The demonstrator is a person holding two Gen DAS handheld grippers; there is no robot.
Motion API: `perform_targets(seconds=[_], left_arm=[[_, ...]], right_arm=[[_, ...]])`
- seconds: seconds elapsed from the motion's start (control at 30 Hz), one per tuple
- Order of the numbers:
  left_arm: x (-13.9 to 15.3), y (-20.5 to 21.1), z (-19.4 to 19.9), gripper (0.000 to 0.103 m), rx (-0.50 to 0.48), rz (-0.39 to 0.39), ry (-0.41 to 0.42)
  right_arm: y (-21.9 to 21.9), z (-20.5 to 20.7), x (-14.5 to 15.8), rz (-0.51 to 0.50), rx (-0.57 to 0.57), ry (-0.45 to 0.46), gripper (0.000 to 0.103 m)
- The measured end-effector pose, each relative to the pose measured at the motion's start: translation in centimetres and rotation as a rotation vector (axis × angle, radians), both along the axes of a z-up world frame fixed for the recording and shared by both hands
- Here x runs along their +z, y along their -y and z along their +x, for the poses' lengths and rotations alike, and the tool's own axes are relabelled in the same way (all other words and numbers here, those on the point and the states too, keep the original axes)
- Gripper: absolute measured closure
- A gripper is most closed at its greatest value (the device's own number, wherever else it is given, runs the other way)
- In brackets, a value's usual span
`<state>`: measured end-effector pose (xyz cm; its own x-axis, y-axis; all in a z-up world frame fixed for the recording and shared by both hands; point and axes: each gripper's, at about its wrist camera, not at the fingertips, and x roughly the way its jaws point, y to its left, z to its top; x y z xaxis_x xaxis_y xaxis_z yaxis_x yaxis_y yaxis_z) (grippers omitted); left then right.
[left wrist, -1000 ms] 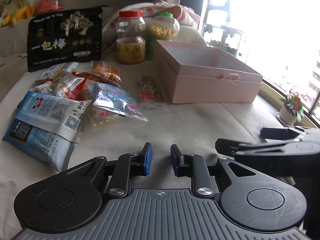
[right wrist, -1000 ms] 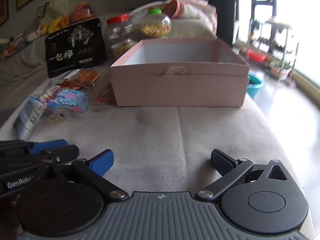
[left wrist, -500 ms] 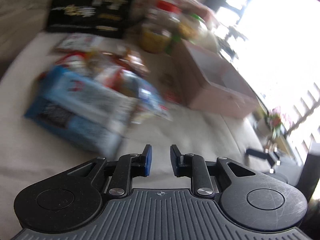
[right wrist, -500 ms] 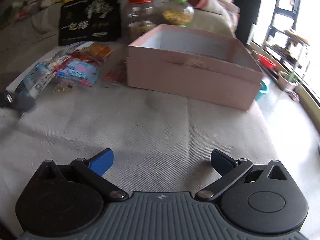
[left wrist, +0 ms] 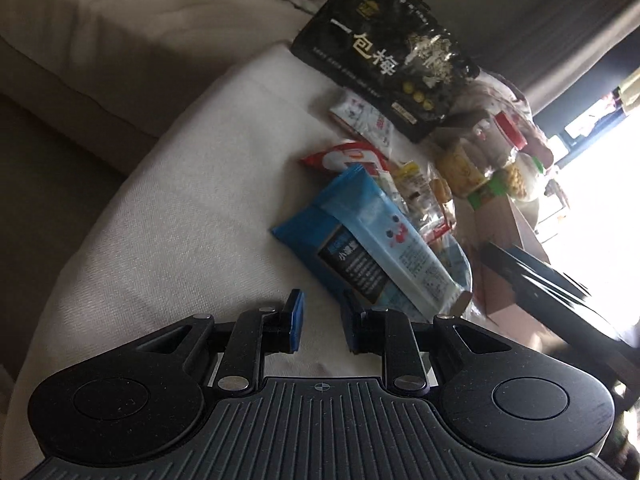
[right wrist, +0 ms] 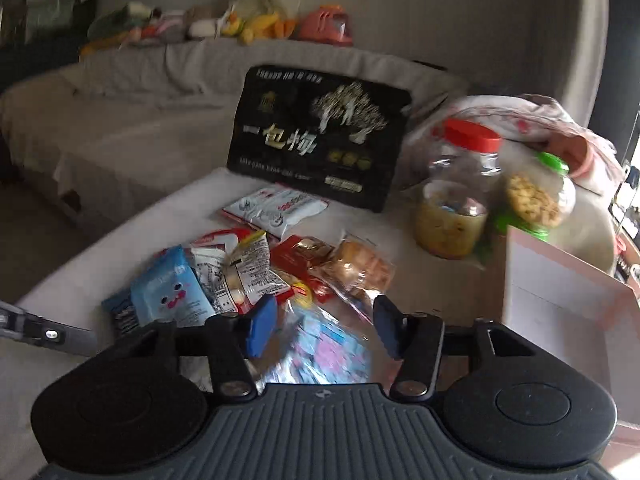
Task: Organize snacks
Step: 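Grasp the blue cartoon-face snack bag with the left tool while the right tool grasps the Peppa Pig candy pack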
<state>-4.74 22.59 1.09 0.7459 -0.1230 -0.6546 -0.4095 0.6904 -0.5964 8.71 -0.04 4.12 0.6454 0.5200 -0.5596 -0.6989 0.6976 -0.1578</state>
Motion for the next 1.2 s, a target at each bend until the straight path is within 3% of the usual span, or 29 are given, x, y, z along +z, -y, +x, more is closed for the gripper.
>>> perform_targets(seconds=[0.13,0.23,0.33,0.43,0.57,0.63,0.7,0.77,0.9,1.03,1.1,1.2], left_arm=[[-0.5,-0.9,0.4,0.079,0.009,-0.014,0.035],[-0.5,-1.3,1.1,0.079,0.001,0.003,0.065],[0.1,-0.6,2.5,0.071,-0.047,0.039,0.086],[0.8,0.6,3.9,0.069,-0.13,0.097,0.096],[2.1,2.4,4.0,0.07,-0.212,0.197,0.101],[2.8,3.2,3.3,0.07,-0.229,0.272,0.108],[3.4,3.8,2.5,0.07,-0.245,0.341,0.105],[3.6,3.6,1.9,0.07,-0.246,0.368,0.098],[2.6,1.2,1.2,0.07,-0.167,0.326,0.052],[1.2,-0.4,0.3,0.07,-0.137,0.234,0.041],[0.7,-0.1,0.0,0.07,-0.164,0.206,0.046],[0.2,1.3,-0.4,0.069,-0.217,0.175,0.05]], right_arm=[[0.0,-0.4,-1.8,-0.001,0.026,-0.119,0.055],[0.9,-3.3,-2.4,-0.014,0.053,-0.087,0.055],[2.3,-5.3,-2.2,0.023,0.112,-0.165,0.054],[2.8,-7.3,-2.3,0.05,0.222,-0.26,0.055],[3.1,-9.0,-2.1,0.038,0.255,-0.176,0.053],[3.8,-8.4,-1.6,0.068,0.202,-0.144,0.033],[4.7,-6.8,-1.3,0.126,0.103,-0.143,0.021],[5.1,-4.7,-1.2,0.168,0.01,-0.168,0.021],[4.6,-0.4,-2.2,0.216,-0.117,-0.277,0.021],[4.3,2.2,-4.2,0.253,-0.148,-0.412,0.022],[4.2,1.7,-4.1,0.243,-0.117,-0.403,0.03],[4.5,0.4,-4.0,0.185,-0.073,-0.37,0.033]])
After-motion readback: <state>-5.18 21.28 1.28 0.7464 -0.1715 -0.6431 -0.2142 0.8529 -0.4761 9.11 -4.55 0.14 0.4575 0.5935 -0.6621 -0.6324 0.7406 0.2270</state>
